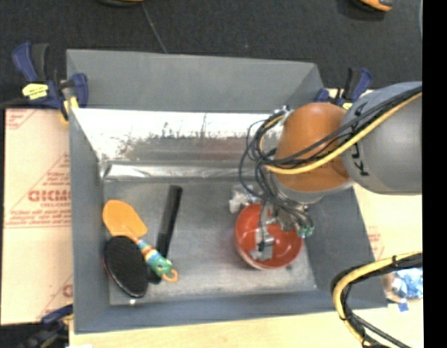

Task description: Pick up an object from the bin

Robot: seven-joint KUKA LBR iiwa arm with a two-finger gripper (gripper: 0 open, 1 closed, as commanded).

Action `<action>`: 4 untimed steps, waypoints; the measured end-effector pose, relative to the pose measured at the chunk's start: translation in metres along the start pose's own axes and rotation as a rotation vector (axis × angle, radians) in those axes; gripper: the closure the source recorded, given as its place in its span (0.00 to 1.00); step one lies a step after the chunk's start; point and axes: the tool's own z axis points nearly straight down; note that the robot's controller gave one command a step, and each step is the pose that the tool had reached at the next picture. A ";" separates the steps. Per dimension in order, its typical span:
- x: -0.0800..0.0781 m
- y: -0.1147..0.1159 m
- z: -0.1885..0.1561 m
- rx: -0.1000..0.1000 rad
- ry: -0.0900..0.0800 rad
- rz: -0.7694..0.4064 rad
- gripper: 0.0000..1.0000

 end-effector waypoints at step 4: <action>-0.045 -0.067 -0.017 0.003 -0.009 -0.125 0.00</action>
Offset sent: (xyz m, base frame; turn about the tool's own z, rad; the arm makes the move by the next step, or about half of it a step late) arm 0.0121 -0.0510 0.0210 0.3632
